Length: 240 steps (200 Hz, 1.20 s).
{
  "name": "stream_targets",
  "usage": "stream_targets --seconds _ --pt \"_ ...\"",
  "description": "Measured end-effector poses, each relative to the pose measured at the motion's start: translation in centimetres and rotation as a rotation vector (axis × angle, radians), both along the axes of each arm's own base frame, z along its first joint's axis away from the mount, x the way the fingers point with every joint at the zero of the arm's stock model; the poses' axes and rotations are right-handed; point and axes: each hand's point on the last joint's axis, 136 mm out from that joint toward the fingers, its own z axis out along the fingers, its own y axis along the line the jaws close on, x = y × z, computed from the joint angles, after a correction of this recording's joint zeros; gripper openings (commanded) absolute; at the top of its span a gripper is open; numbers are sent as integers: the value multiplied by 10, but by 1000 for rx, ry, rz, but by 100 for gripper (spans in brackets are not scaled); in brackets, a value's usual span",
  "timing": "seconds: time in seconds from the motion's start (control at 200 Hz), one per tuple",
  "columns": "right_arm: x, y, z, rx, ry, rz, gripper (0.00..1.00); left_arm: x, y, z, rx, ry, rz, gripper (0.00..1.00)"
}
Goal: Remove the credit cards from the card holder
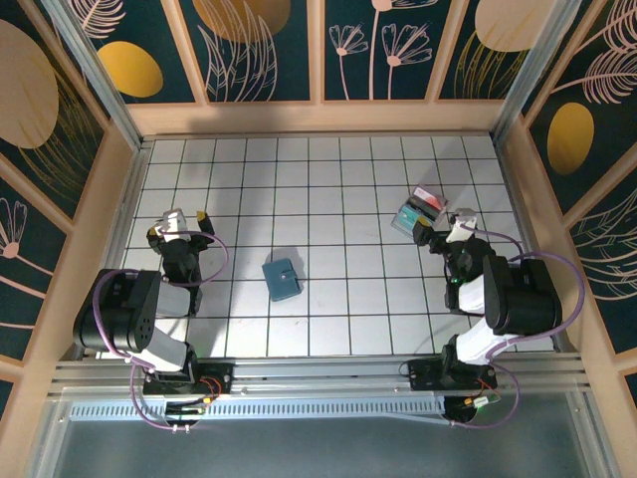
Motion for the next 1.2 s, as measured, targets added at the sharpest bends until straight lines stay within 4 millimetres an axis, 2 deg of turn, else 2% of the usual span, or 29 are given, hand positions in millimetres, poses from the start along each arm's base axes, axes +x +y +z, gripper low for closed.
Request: stream_targets --seconds 0.39,0.541,0.671,0.871,0.976,1.066,1.201 --pt "1 -3 -3 -1 14 -19 99 1 -1 1 0 11 -7 99" --pt "6 -5 4 -4 18 -34 99 3 0 24 -4 -30 5 99" --pt "12 -4 17 -12 3 -46 99 -4 7 44 -14 -72 43 99" --pt "15 0 22 -45 26 -74 99 -16 18 67 -36 -106 112 99" --pt "16 4 37 -57 18 -88 99 -20 21 82 -78 -124 136 99" --pt "18 3 60 -44 -6 -116 99 -21 24 96 -139 -137 155 99" --pt "29 -10 96 28 2 -207 99 -22 22 108 -220 -137 151 99"
